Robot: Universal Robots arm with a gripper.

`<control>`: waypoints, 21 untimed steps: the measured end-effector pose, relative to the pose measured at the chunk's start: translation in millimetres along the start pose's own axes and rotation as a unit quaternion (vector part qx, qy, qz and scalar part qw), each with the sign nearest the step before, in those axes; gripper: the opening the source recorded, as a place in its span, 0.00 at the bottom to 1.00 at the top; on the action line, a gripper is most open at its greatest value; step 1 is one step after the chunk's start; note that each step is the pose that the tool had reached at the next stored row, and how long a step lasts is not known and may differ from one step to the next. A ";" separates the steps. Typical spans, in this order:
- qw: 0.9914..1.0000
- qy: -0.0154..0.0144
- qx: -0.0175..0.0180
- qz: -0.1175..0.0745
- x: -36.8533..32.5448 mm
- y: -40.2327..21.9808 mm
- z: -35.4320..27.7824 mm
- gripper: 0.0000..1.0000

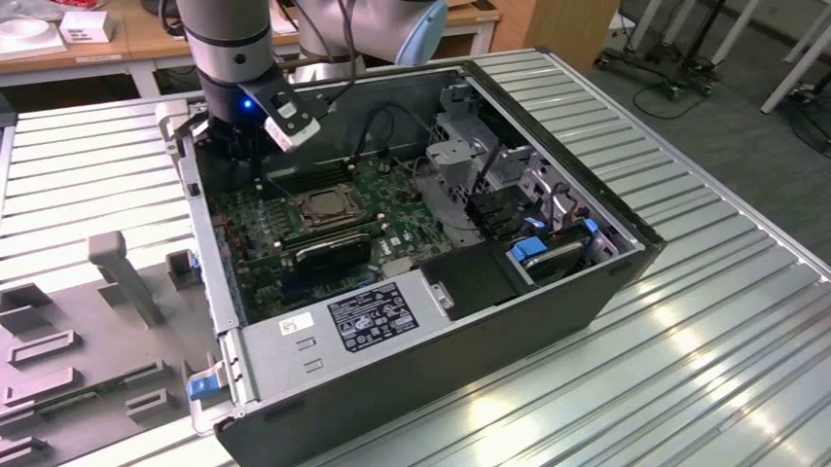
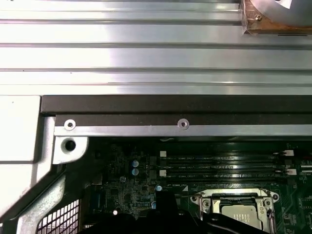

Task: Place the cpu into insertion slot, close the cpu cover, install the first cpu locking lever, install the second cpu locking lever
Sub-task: 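Install the first cpu locking lever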

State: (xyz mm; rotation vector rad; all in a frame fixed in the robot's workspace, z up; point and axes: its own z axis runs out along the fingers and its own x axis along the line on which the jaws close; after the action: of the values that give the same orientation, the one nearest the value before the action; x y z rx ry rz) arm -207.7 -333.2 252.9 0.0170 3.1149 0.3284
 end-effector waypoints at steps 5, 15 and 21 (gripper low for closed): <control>1.000 0.008 0.000 0.001 3.4 -0.1 0.1 0.11; 1.000 0.012 -0.001 0.002 -1.7 -4.0 -0.1 0.11; 1.000 0.013 -0.001 0.002 -16.9 -9.1 0.7 0.11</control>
State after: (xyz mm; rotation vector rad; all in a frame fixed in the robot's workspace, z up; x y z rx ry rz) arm -190.9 -342.2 250.5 0.0184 3.1403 0.3331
